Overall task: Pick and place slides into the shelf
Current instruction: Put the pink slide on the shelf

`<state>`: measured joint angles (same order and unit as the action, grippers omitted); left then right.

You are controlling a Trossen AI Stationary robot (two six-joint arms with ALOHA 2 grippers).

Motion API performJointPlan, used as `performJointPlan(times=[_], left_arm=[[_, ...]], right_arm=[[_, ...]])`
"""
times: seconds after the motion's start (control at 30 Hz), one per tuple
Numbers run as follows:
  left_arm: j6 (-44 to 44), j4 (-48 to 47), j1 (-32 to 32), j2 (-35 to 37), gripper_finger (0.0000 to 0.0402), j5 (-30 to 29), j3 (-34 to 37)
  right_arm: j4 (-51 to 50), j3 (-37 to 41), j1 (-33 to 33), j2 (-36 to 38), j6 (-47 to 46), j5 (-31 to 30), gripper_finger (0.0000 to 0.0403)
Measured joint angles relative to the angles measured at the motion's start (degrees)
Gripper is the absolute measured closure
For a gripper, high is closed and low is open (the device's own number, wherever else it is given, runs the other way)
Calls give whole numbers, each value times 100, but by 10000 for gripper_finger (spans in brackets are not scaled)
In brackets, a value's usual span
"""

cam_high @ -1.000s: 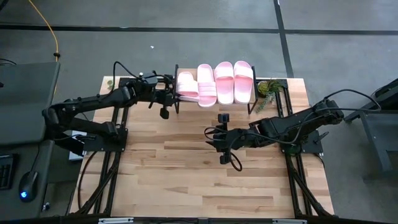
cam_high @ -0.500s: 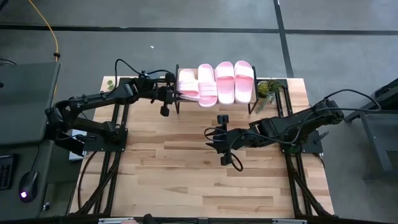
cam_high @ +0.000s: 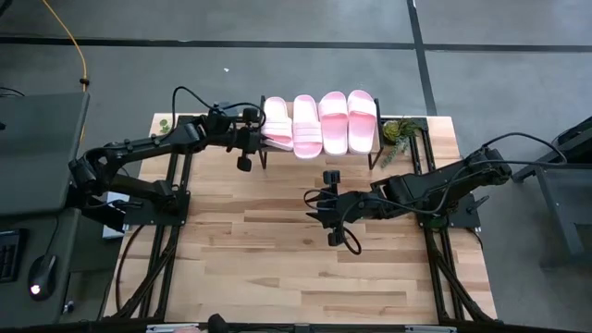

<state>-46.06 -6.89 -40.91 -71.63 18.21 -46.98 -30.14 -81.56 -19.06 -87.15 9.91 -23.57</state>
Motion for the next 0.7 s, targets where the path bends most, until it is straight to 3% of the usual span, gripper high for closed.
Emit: performJointPlan(times=[0.7], left_arm=[[239, -393, 2, 4, 262, -79, -2]], right_arm=[[-4, 0, 2, 0, 2, 8, 269]])
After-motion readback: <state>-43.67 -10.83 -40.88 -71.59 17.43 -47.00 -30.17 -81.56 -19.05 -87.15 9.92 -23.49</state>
